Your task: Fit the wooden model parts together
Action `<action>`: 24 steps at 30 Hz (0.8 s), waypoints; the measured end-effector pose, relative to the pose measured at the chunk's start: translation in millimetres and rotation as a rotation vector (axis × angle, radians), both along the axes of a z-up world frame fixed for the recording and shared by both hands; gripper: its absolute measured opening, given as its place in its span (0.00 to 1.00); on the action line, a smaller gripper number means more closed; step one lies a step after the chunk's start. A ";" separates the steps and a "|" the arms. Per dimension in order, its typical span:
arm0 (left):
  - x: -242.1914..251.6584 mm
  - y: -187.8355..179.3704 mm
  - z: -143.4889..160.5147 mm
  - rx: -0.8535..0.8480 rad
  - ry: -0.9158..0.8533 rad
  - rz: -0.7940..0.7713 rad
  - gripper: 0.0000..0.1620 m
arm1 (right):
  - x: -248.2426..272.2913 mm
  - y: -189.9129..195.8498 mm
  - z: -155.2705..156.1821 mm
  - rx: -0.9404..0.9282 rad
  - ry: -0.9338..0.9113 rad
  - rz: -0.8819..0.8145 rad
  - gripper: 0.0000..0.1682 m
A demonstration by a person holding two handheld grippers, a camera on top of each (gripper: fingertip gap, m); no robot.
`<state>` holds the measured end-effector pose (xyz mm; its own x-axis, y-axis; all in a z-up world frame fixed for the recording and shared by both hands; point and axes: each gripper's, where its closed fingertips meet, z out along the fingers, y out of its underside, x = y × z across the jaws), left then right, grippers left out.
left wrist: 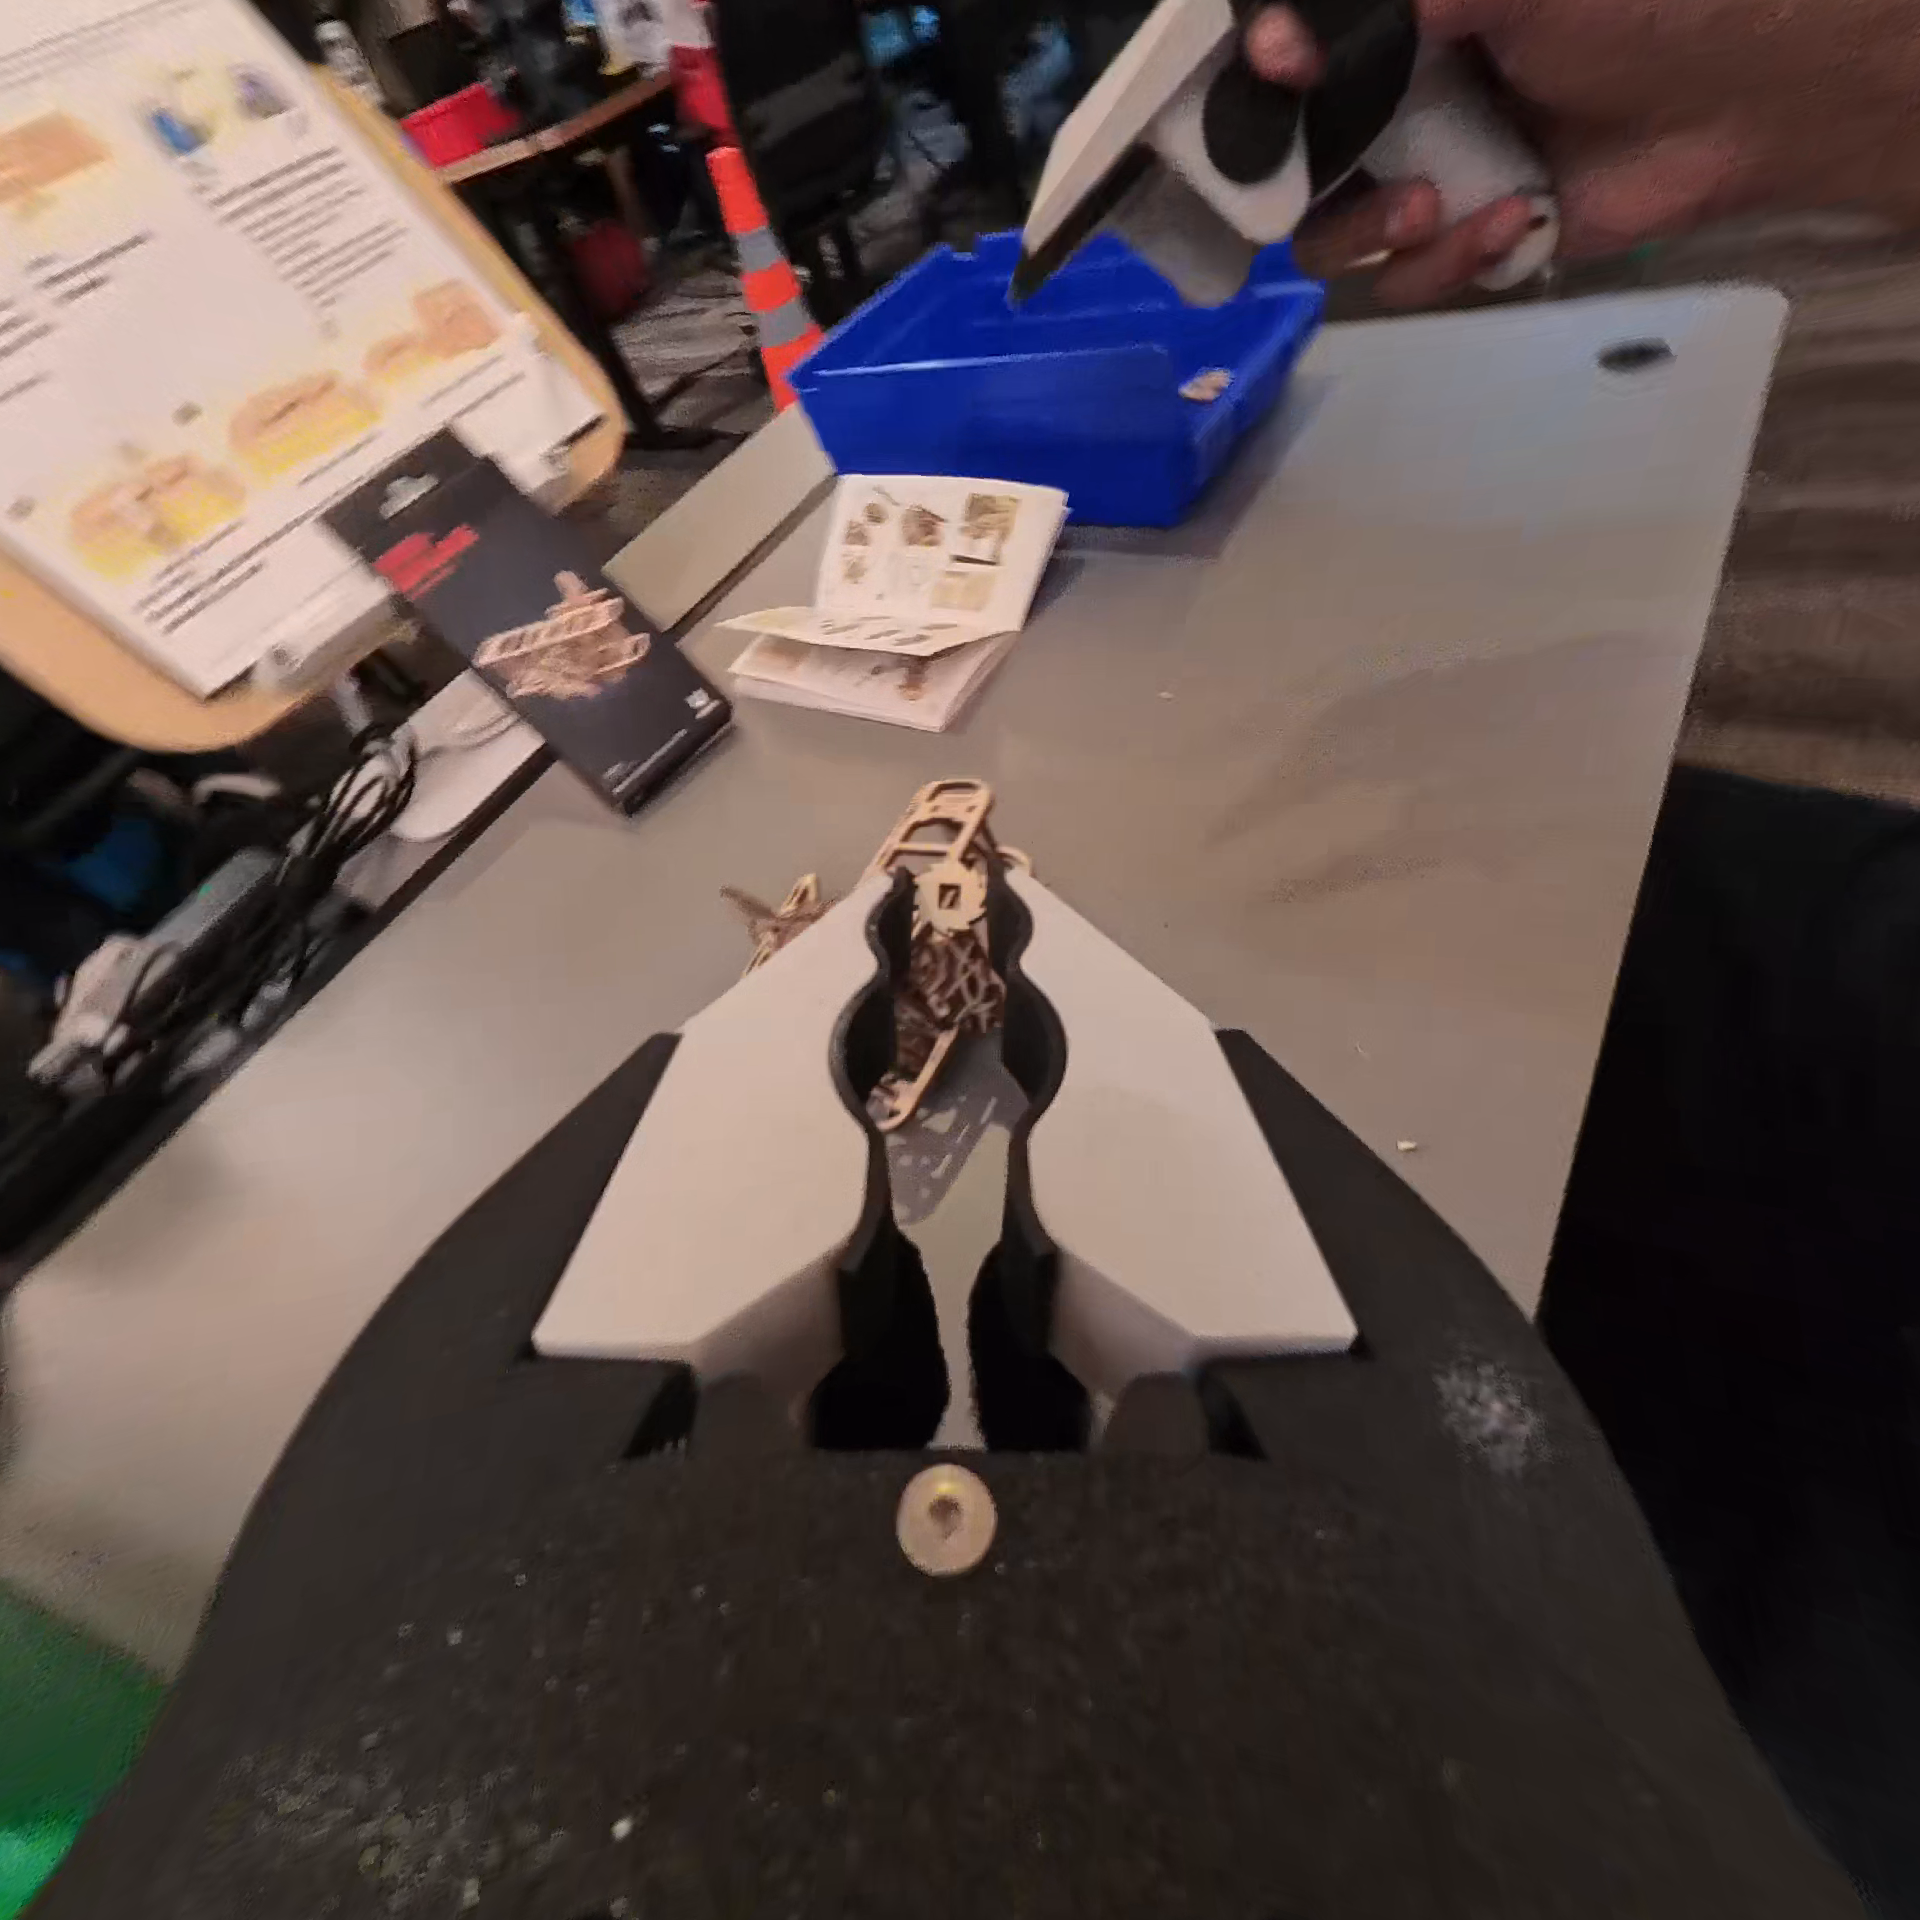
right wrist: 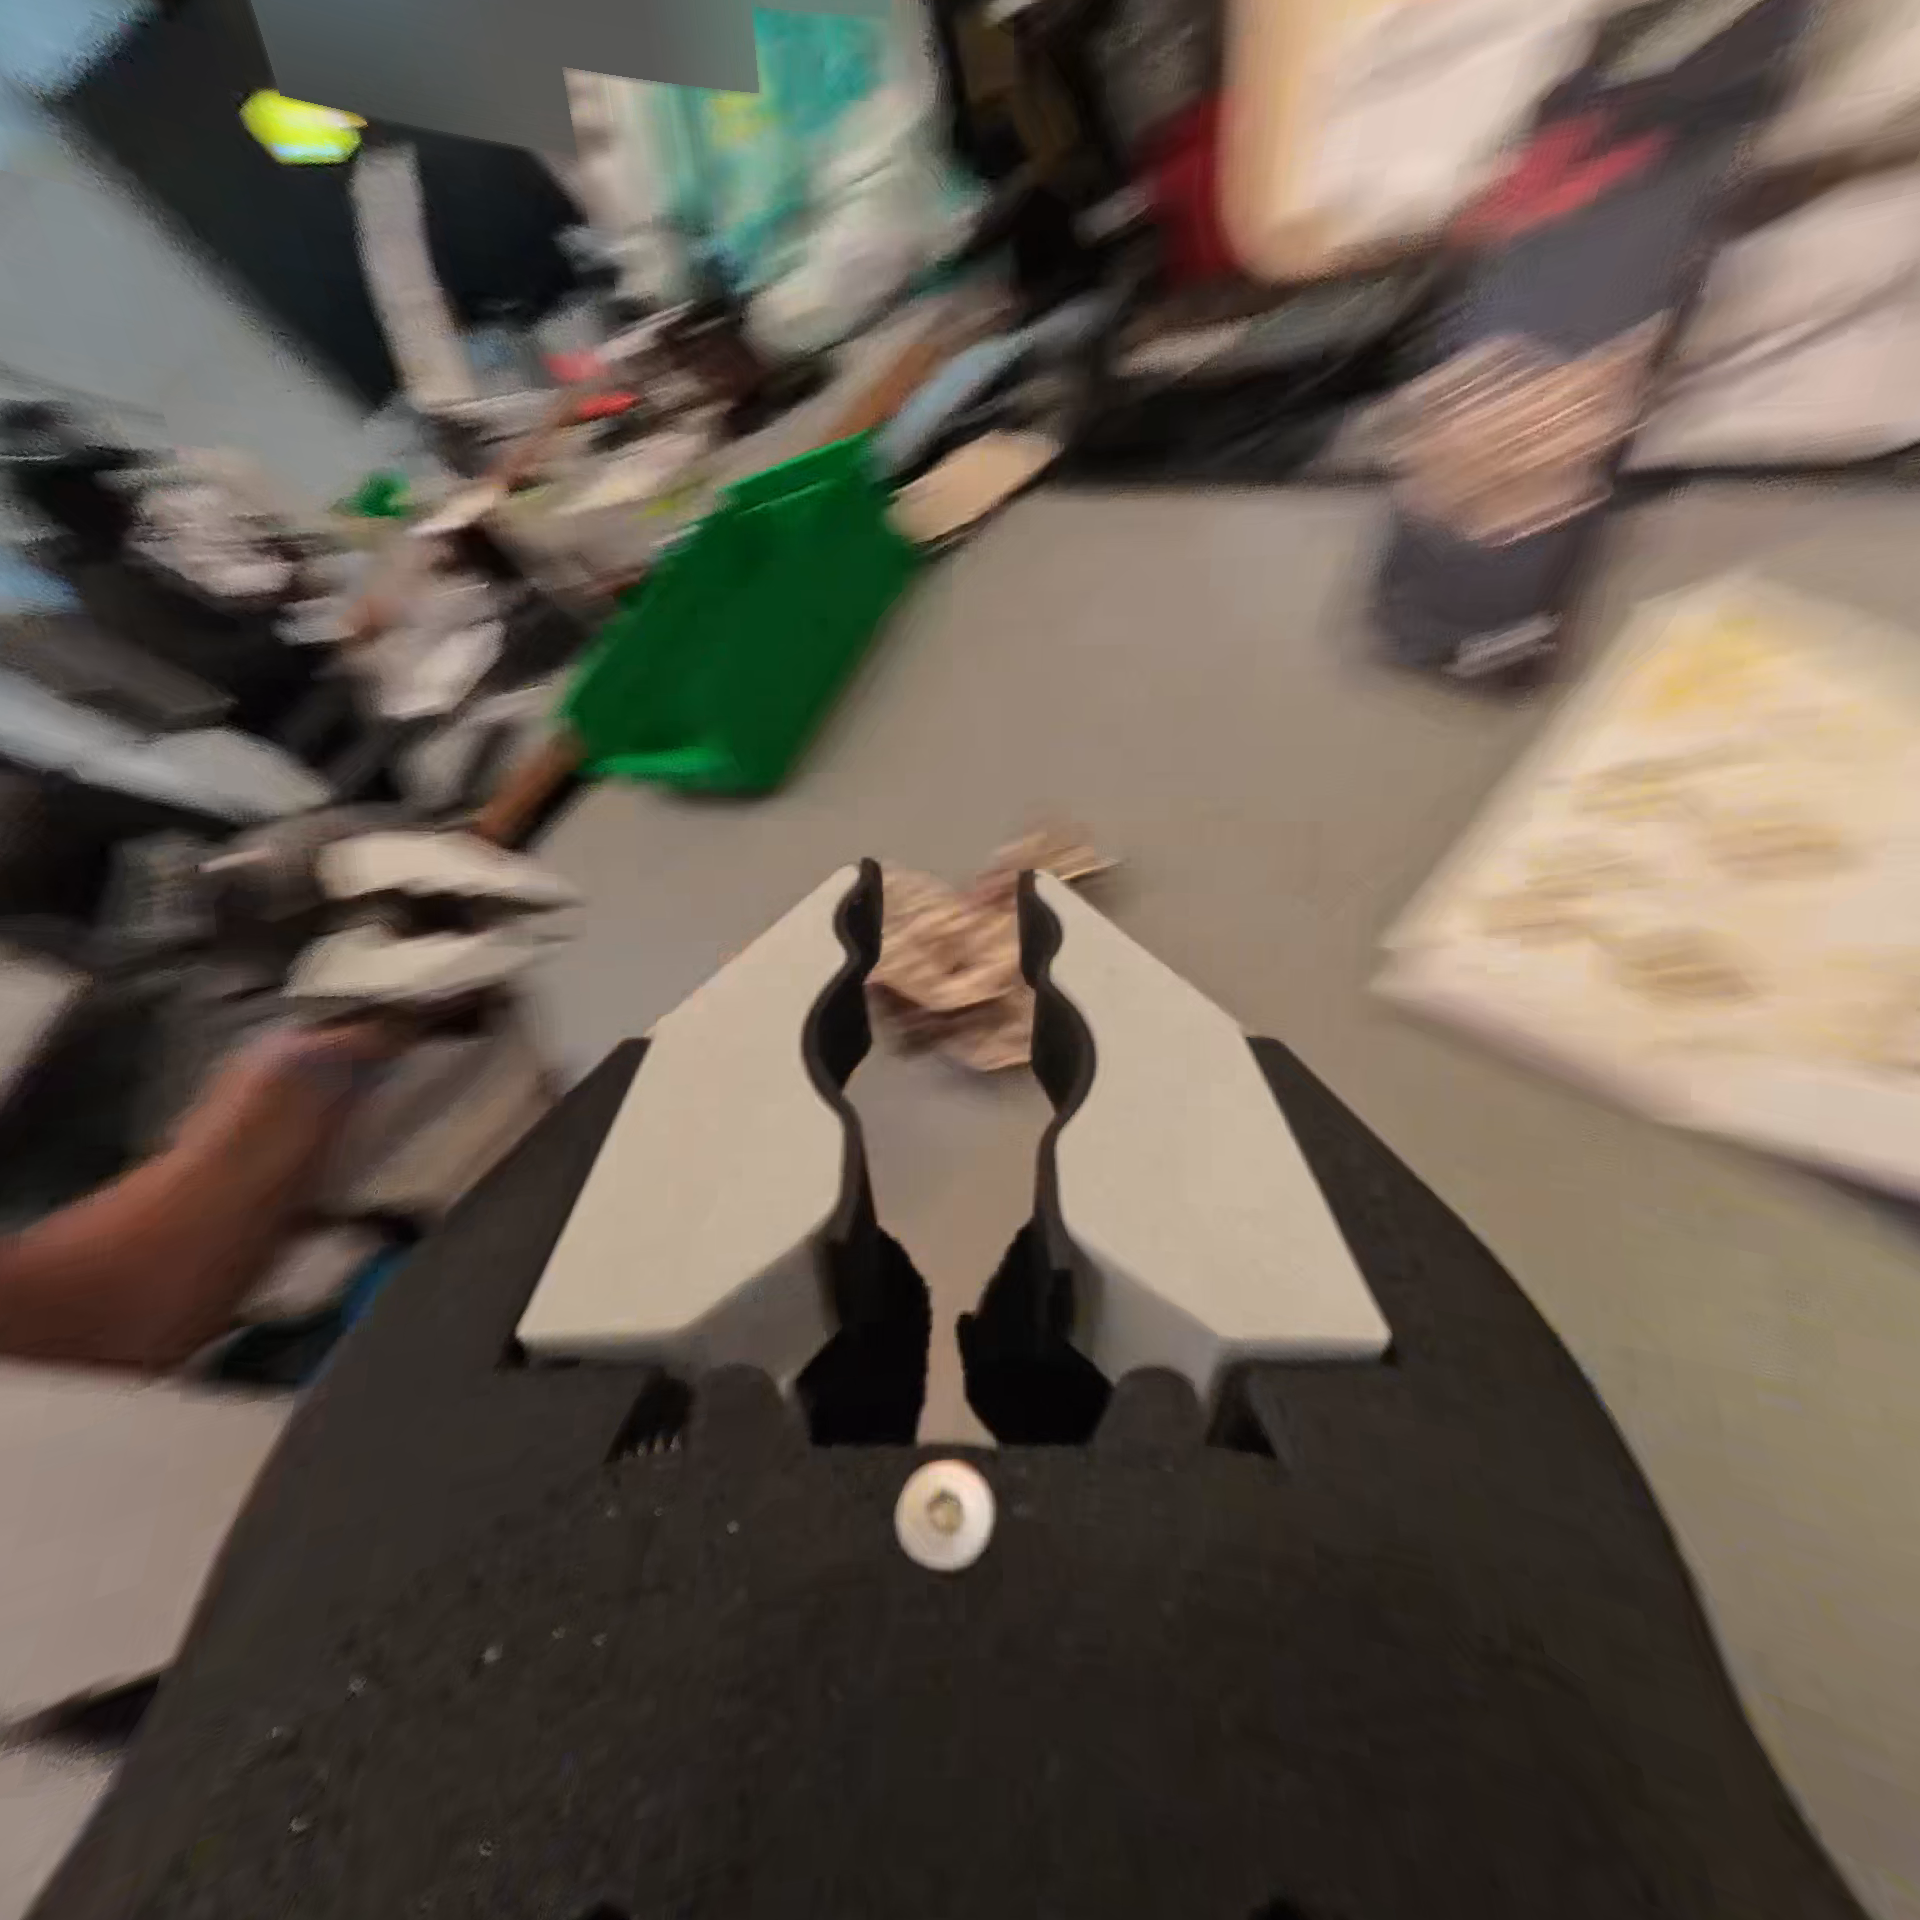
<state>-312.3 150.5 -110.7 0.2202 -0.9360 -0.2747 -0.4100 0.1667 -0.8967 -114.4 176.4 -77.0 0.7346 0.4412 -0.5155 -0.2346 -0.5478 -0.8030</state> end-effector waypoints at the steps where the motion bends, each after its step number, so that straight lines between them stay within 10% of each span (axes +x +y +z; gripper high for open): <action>1: 10.1 -5.1 -5.1 0.037 0.034 -0.037 0.07 | -44.1 -18.8 -5.7 -0.050 0.111 0.112 0.16; 15: 41.4 -39.4 -26.7 0.201 0.081 -0.176 0.07 | -165.7 -60.6 -59.5 -0.270 0.441 0.352 0.10; 24: 24.4 -36.6 -32.6 0.133 0.083 -0.094 0.13 | -114.4 -54.1 -71.3 -0.233 0.128 0.245 0.01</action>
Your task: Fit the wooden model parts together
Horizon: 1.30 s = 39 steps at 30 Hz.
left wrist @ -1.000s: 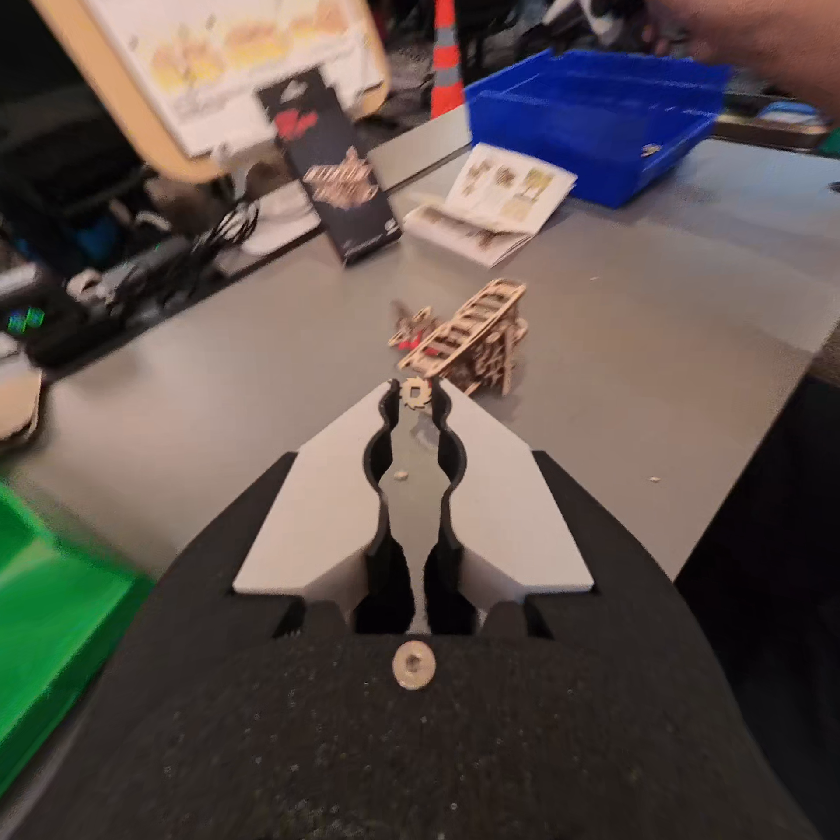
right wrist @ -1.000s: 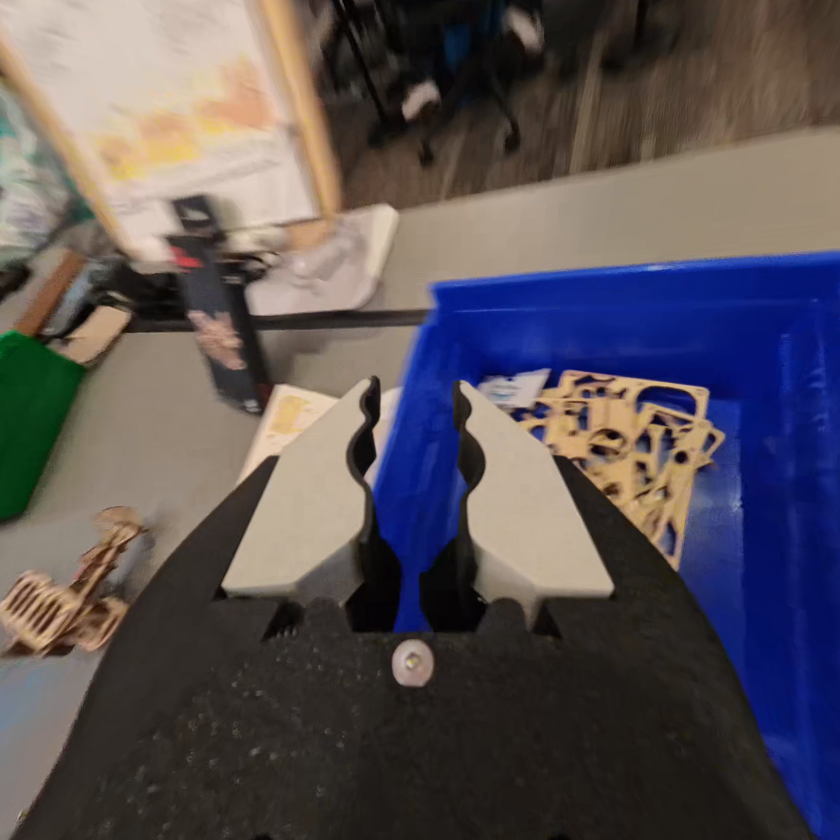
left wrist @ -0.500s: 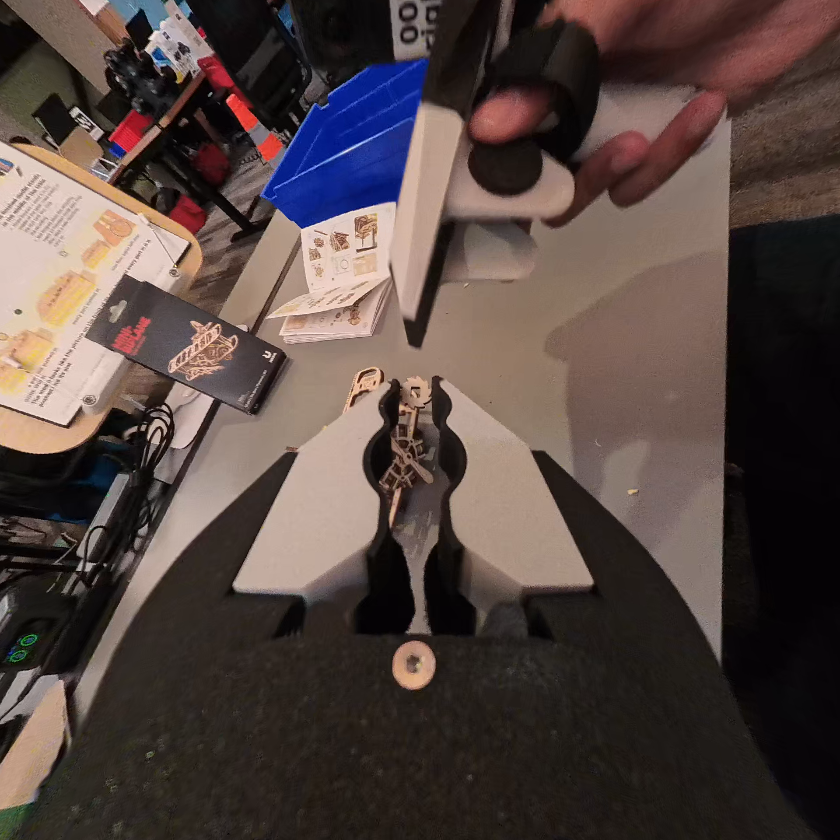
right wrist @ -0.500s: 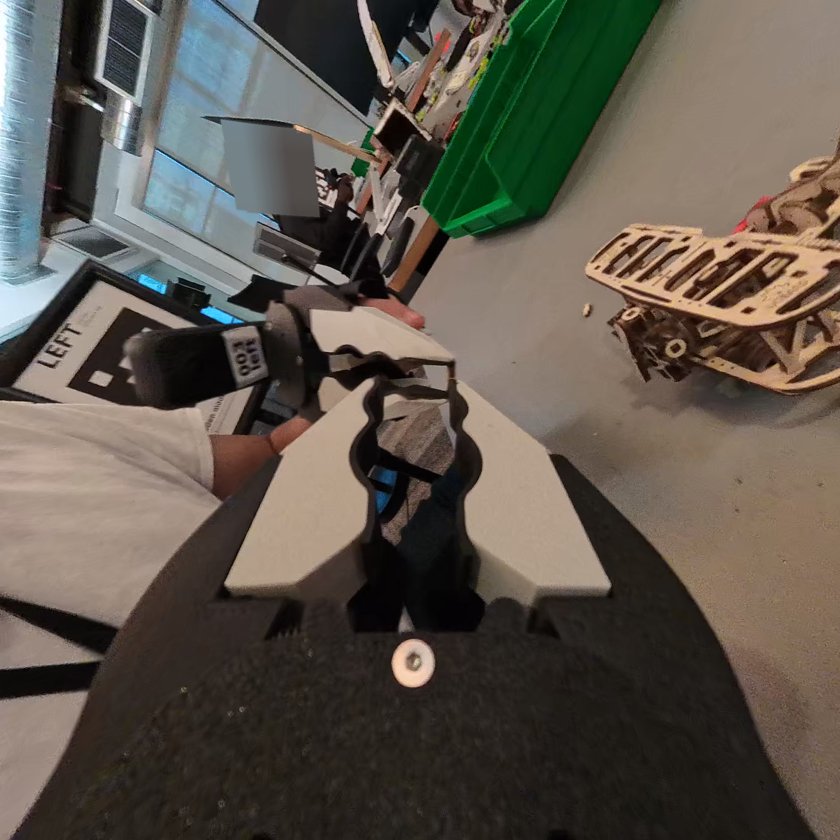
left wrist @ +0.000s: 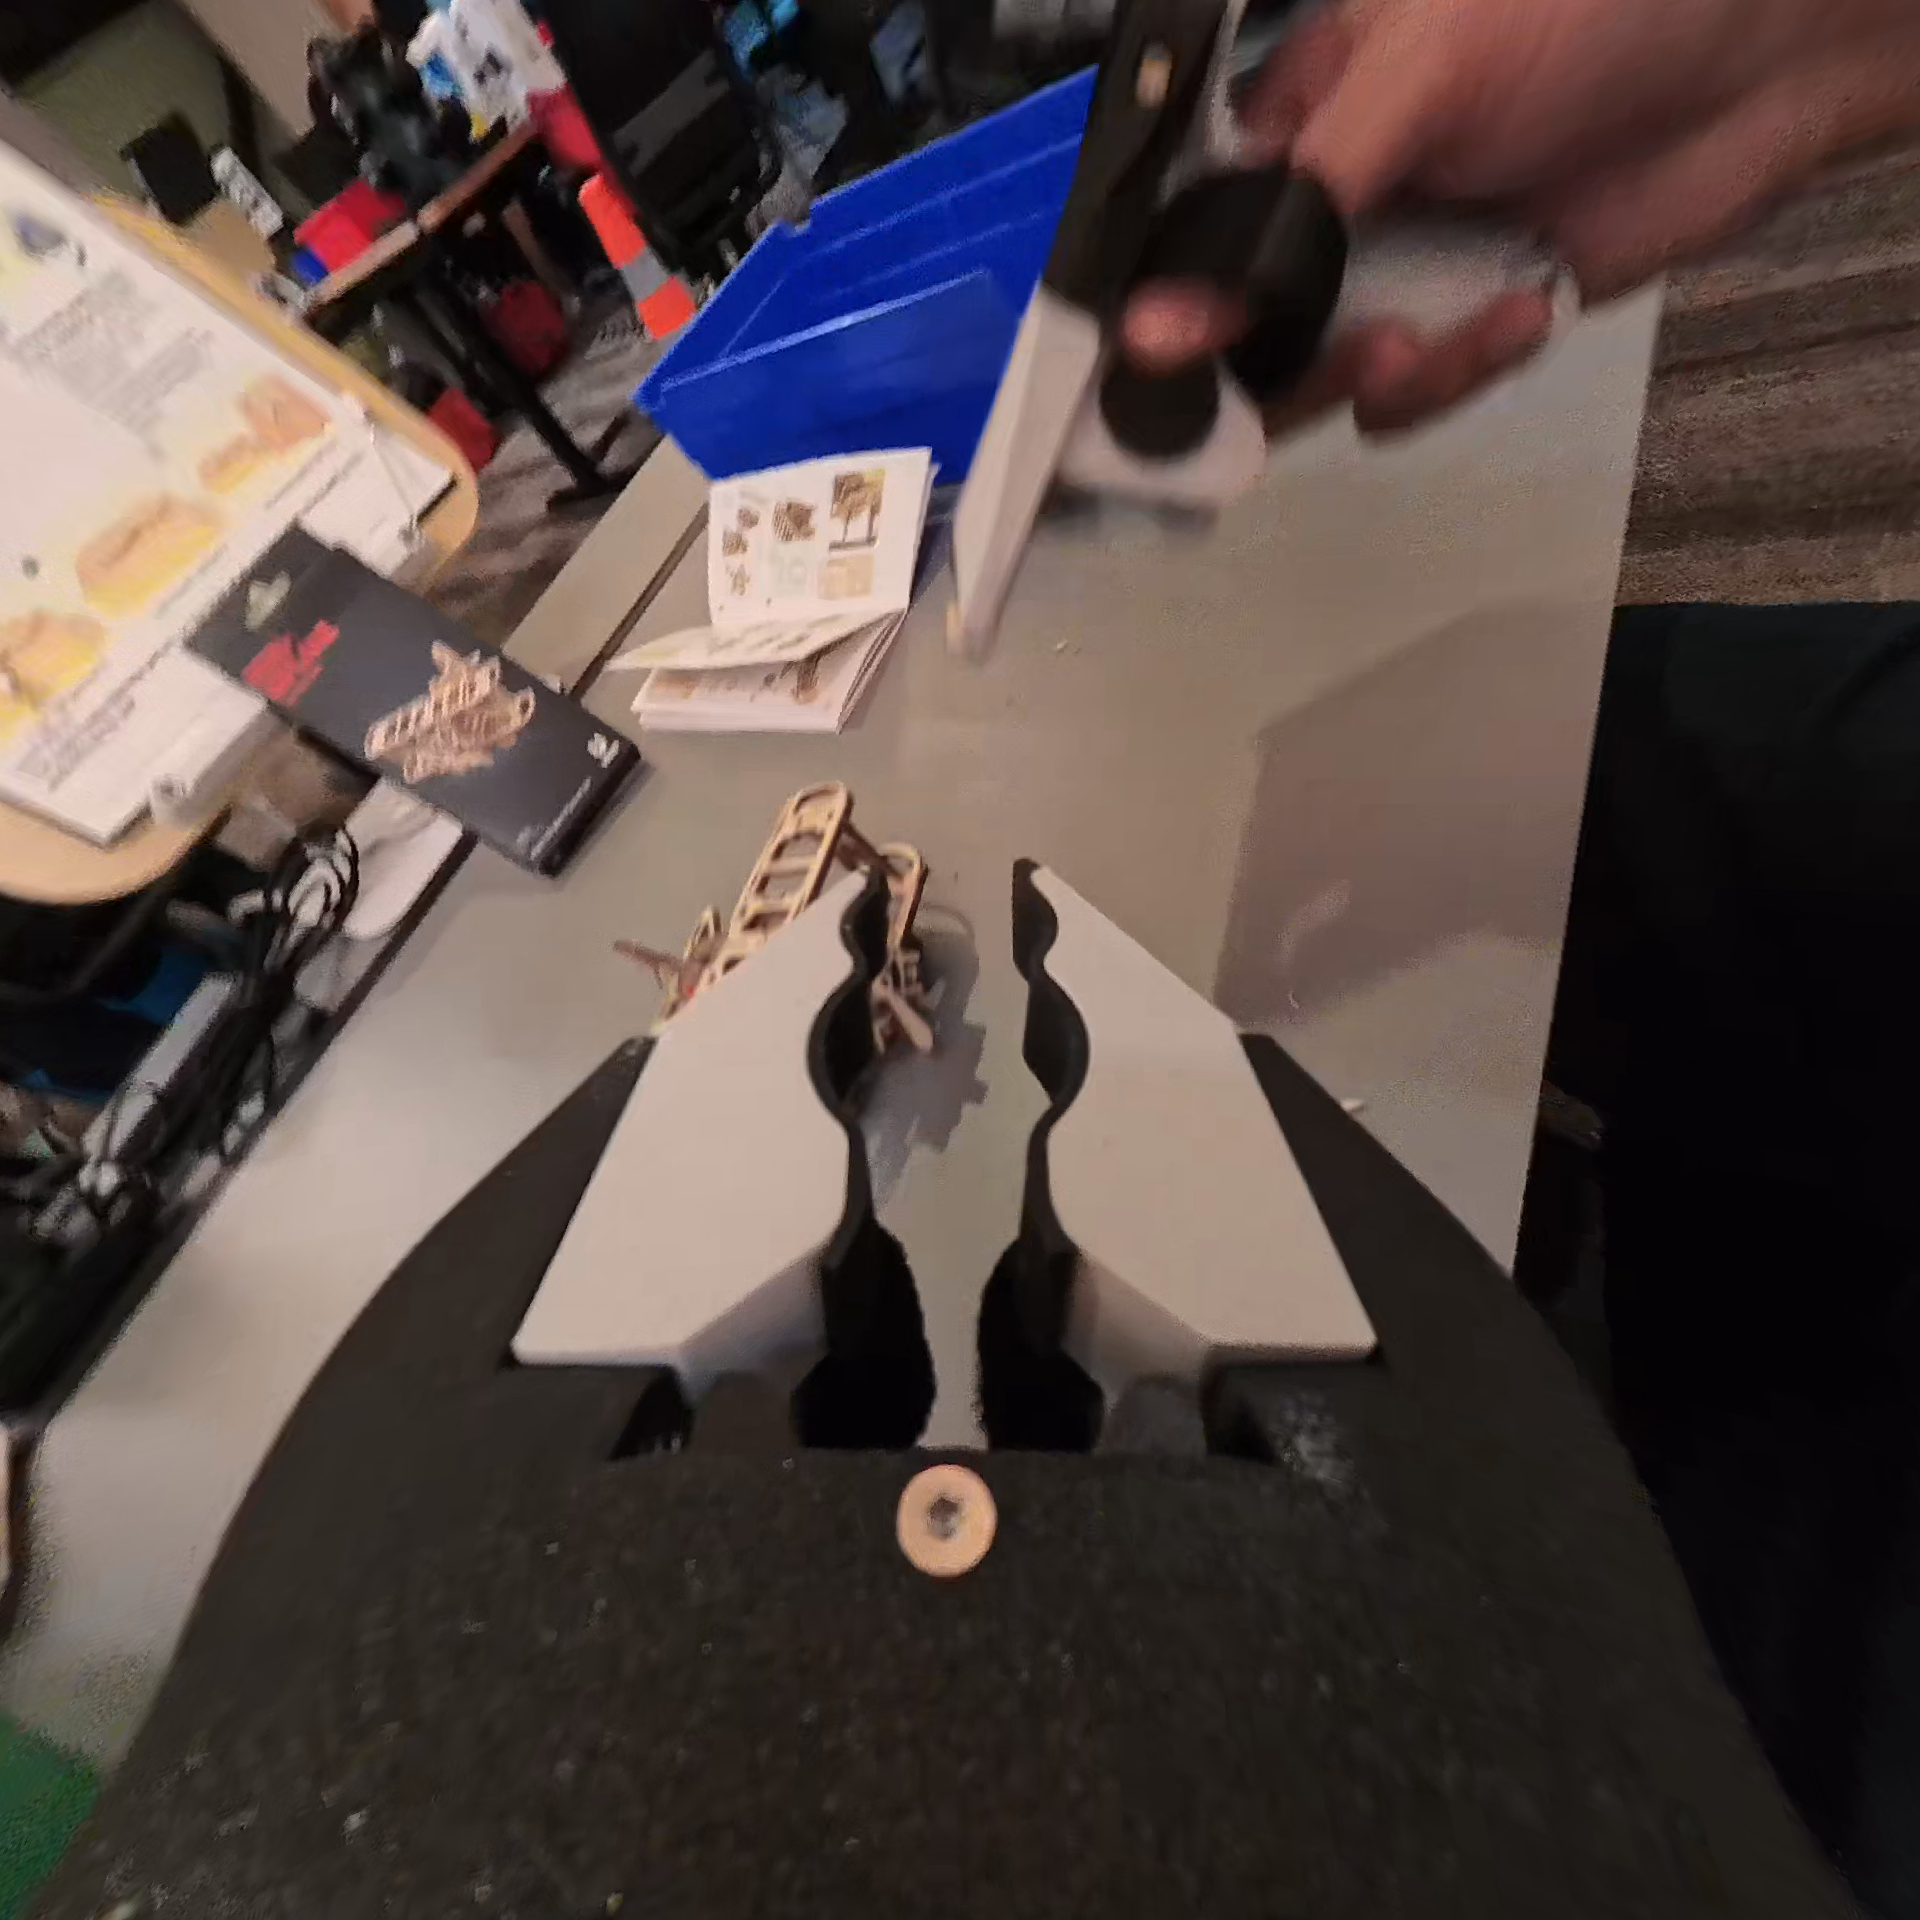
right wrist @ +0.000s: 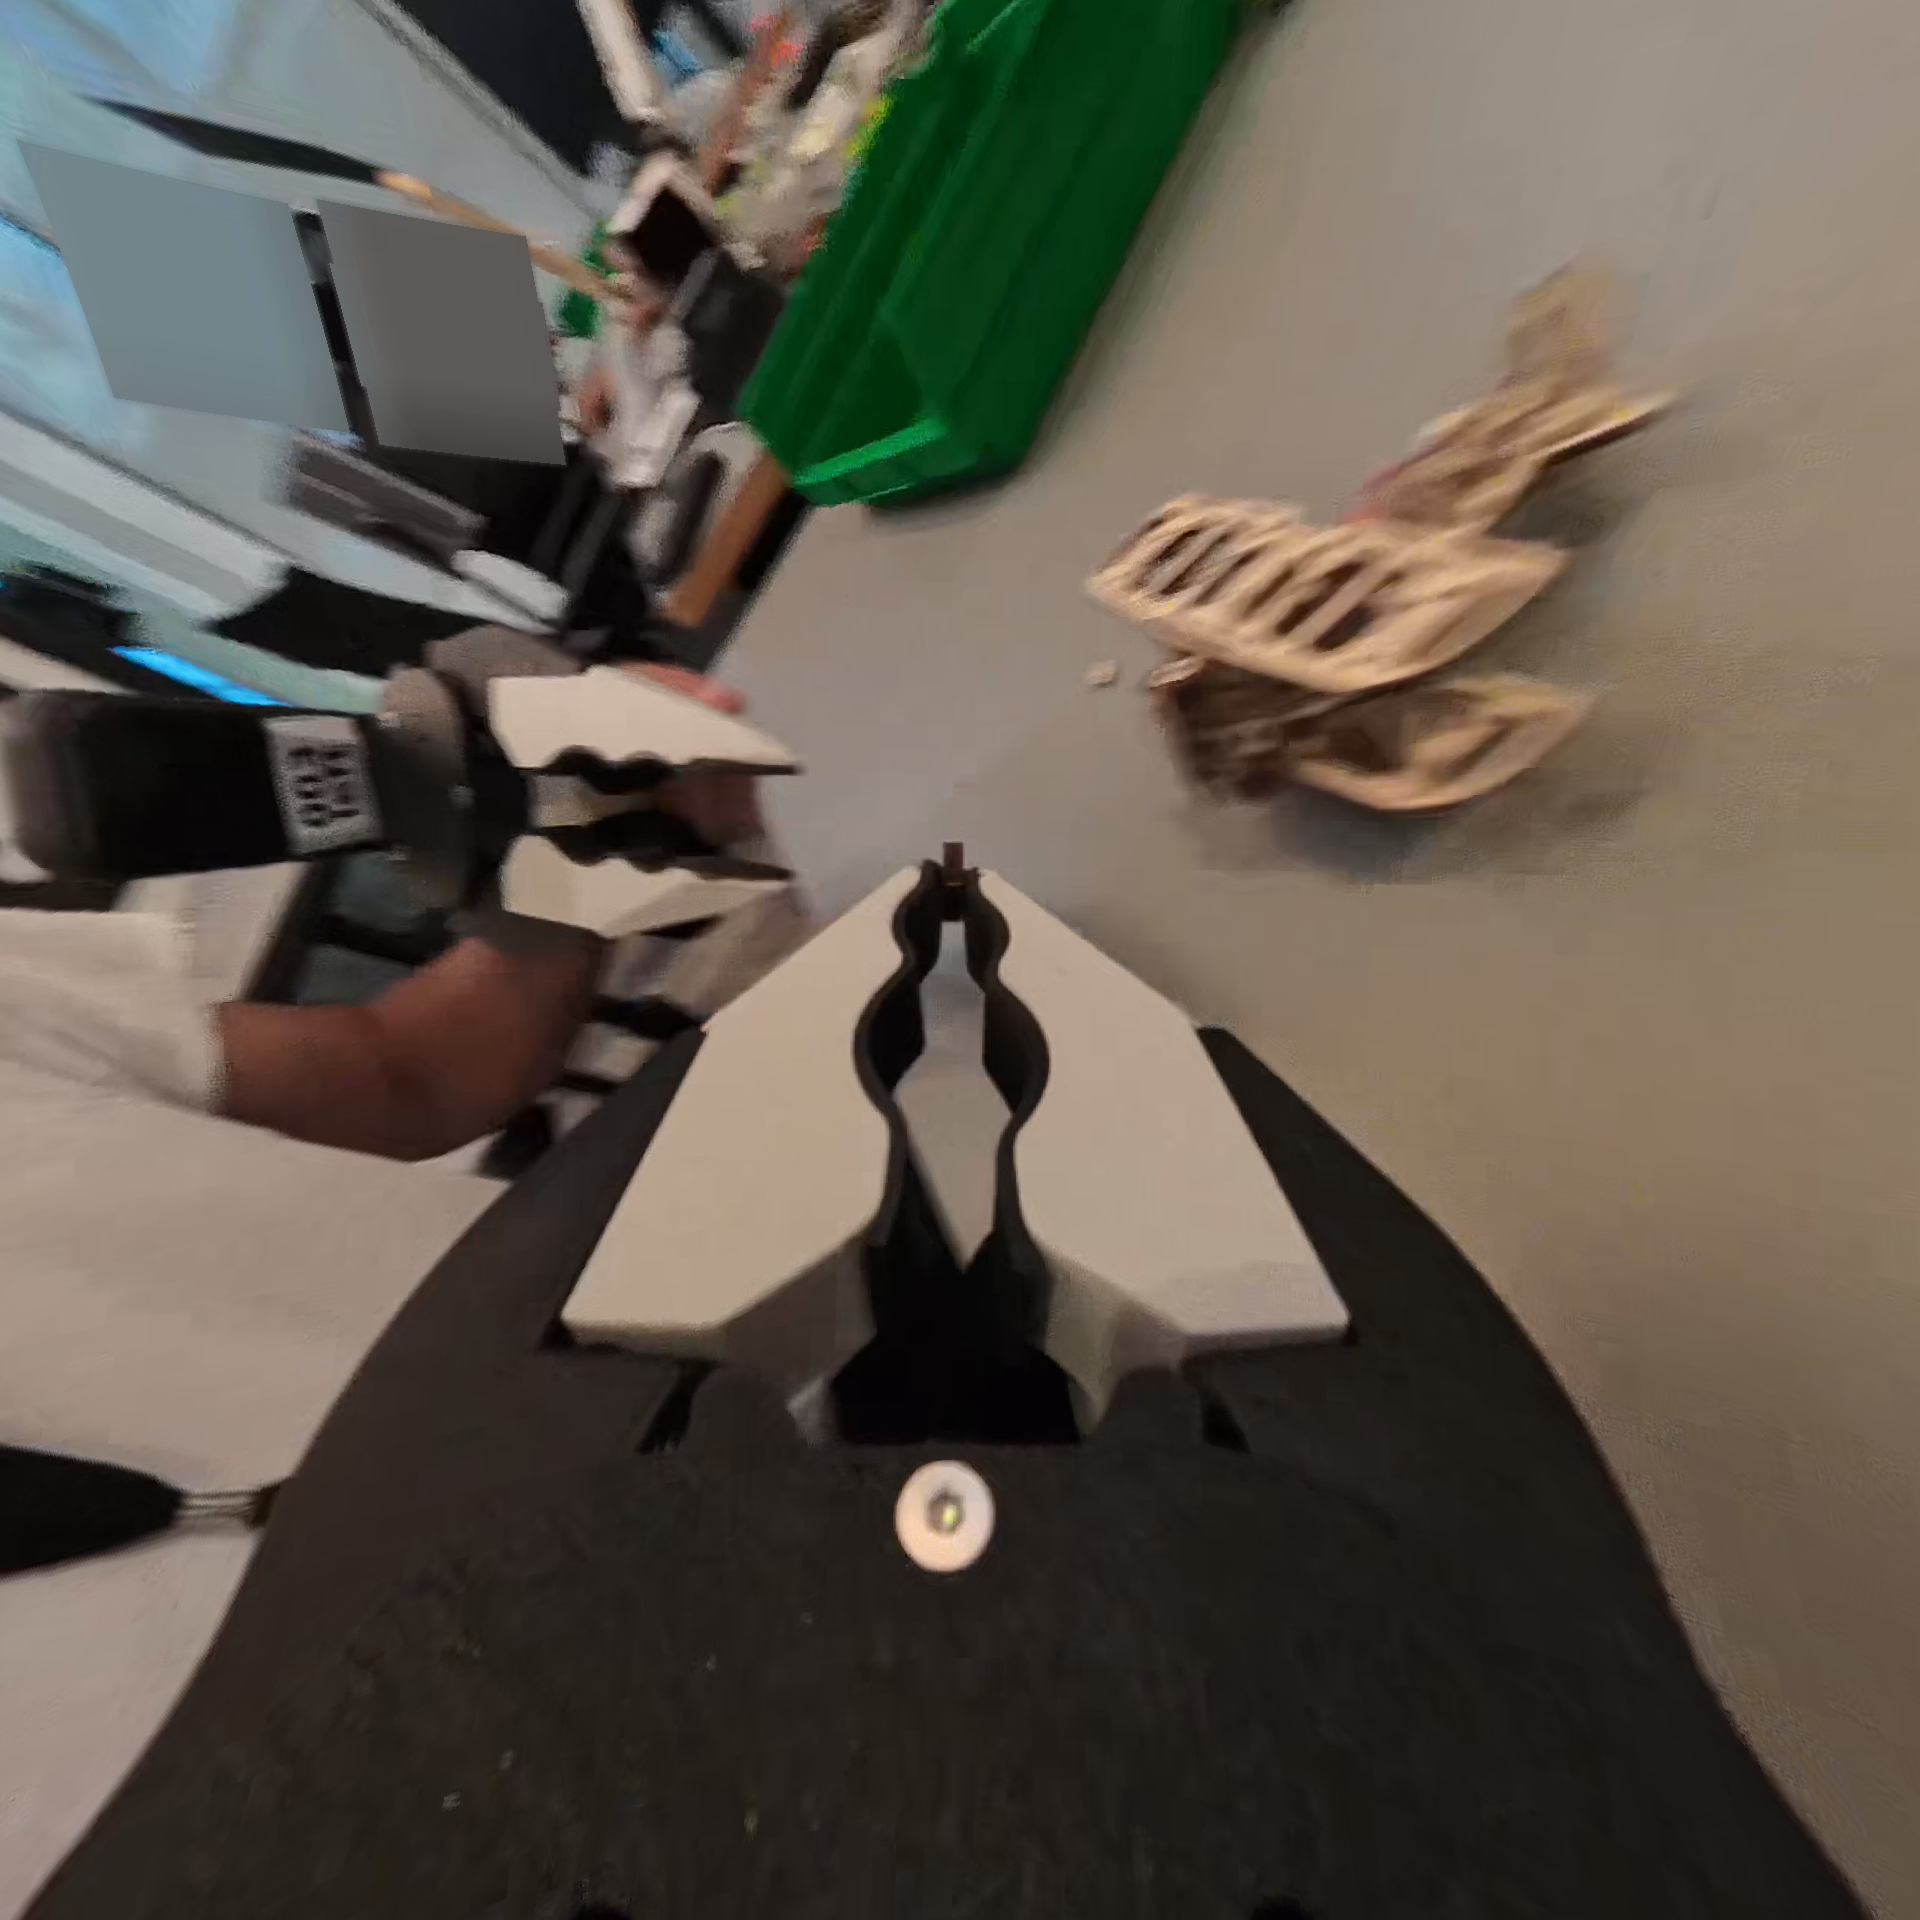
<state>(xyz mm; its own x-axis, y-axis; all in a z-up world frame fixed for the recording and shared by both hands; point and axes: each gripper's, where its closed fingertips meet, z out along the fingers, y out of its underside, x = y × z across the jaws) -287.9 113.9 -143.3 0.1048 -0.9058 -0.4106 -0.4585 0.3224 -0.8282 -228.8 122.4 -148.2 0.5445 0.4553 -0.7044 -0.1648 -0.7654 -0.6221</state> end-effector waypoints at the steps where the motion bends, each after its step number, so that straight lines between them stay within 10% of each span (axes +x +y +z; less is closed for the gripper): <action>1: -7.8 5.9 -3.4 -0.031 0.001 0.045 0.12 | 36.1 8.7 3.2 0.028 -0.091 -0.065 0.01; 5: -47.8 33.5 -39.1 -0.195 0.064 0.236 0.11 | 243.8 40.8 27.9 0.056 -0.383 -0.507 0.01; 8: -73.9 53.8 -68.1 -0.336 0.077 0.352 0.11 | 384.2 47.6 -13.3 -0.127 -0.667 -0.685 0.01; 14: -96.5 99.1 -100.1 -0.444 0.078 0.528 0.16 | 471.1 51.0 -86.6 -0.447 -0.794 -0.735 0.03; 27: -71.8 111.4 -130.2 -0.450 0.200 0.479 0.04 | 345.0 5.7 2.4 0.059 -0.784 -0.728 0.13; 39: -77.0 104.4 -130.5 -0.466 0.209 0.359 0.10 | 170.9 -31.0 -28.9 0.105 -0.589 -0.448 0.12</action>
